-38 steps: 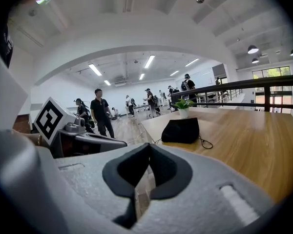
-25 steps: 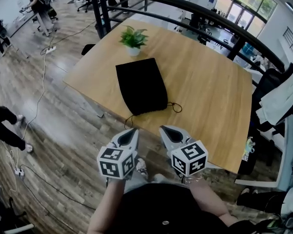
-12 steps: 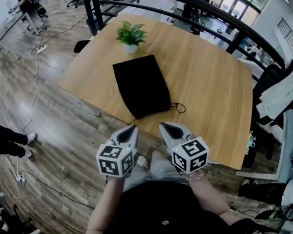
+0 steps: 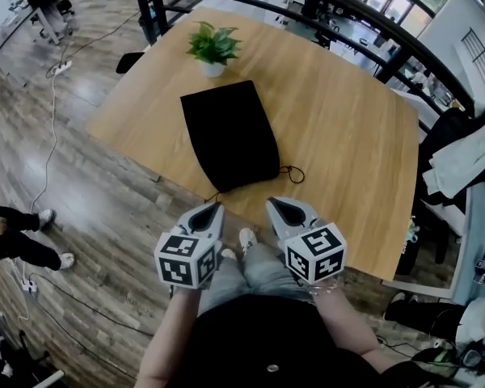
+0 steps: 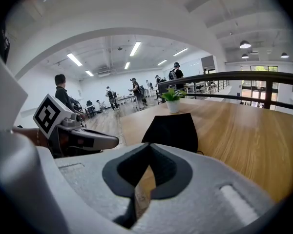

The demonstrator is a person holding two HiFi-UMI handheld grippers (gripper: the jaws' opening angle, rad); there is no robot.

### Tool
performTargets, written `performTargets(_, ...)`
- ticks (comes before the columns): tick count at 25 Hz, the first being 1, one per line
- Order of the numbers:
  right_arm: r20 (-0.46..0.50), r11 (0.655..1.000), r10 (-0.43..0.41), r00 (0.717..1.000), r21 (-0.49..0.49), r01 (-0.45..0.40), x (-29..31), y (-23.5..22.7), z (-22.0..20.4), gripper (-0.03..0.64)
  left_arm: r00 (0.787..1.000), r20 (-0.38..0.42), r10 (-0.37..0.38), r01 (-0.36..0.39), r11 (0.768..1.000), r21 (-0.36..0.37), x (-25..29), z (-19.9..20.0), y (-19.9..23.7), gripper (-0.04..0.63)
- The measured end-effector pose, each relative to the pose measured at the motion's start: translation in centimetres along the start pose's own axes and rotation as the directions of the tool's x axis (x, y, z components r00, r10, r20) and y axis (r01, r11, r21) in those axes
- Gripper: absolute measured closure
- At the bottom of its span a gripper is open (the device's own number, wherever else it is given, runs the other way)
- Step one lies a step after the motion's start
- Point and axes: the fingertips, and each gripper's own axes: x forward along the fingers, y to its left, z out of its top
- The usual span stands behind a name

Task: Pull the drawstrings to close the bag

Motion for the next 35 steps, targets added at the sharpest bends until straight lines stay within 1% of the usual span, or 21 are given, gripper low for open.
performTargets(5, -0.035, 0.999, -0.005, 0.999, -0.032, 0.004, 1.0, -2.4, -0.2, 0.618, 0.999, -0.027, 0.018, -0.018, 1.000, 0.008, 1.5, -0.3, 0.3, 0.578)
performTargets(11, -0.064, 0.999, 0.014, 0.998, -0.033, -0.016, 2.4, -4.8, -0.3, 0.617, 0.996, -0.065, 0.055, -0.057, 0.998, -0.035, 3.0, -1.0, 1.5, 0.579)
performTargets(13, -0.080, 0.998, 0.020, 0.997, -0.063, -0.025, 2.9, -5.5, -0.3, 0.617, 0.995, -0.075, 0.067, -0.070, 0.997, -0.041, 3.5, -1.2, 1.9, 0.578)
performTargets(16, -0.125, 0.987, 0.019, 0.992, -0.157, -0.039, 3.7, -6.4, -0.9, 0.617, 0.991, -0.099, 0.085, -0.089, 0.995, -0.045, 4.3, -1.6, 2.6, 0.578)
performTargets(18, -0.150, 0.977, 0.016, 0.989, -0.208, -0.047, 4.1, -7.0, -1.3, 0.617, 0.988, -0.119, 0.096, -0.101, 0.994, -0.041, 4.8, -1.9, 2.9, 0.575)
performTargets(19, -0.157, 0.975, 0.016, 0.987, -0.217, -0.050, 4.3, -7.3, -1.4, 0.617, 0.986, -0.128, 0.103, -0.108, 0.994, -0.035, 5.0, -2.0, 3.1, 0.568)
performTargets(22, -0.164, 0.975, 0.008, 0.986, -0.220, -0.044, 4.9, -8.6, -1.5, 0.617, 0.980, -0.156, 0.125, -0.129, 0.991, -0.018, 5.6, -2.3, 3.9, 0.527)
performTargets(26, -0.180, 0.969, -0.005, 0.984, -0.246, -0.040, 5.7, -10.2, -1.7, 0.615, 0.966, -0.205, 0.154, -0.152, 0.988, 0.027, 6.2, -2.9, 4.9, 0.512)
performTargets(27, -0.193, 0.964, -0.006, 0.981, -0.261, -0.045, 5.9, -10.5, -1.9, 0.566, 0.961, -0.225, 0.158, -0.154, 0.987, 0.039, 6.4, -3.2, 5.0, 0.509)
performTargets(28, -0.209, 0.958, -0.009, 0.978, -0.283, -0.051, 6.0, -10.7, -2.1, 0.535, 0.957, -0.242, 0.161, -0.154, 0.987, 0.048, 6.5, -3.4, 5.2, 0.508)
performTargets(31, -0.251, 0.924, -0.036, 0.967, -0.377, -0.063, 6.5, -11.5, -2.7, 0.535, 0.947, -0.275, 0.165, -0.150, 0.986, 0.074, 7.0, -3.8, 5.6, 0.500)
performTargets(34, -0.286, 0.875, -0.069, 0.956, -0.477, -0.080, 7.0, -12.2, -3.3, 0.534, 0.939, -0.305, 0.156, -0.134, 0.987, 0.092, 7.6, -4.3, 5.8, 0.491)
performTargets(35, -0.296, 0.861, -0.074, 0.952, -0.501, -0.088, 7.2, -12.3, -3.4, 0.524, 0.937, -0.315, 0.152, -0.127, 0.987, 0.098, 7.9, -4.4, 5.9, 0.484)
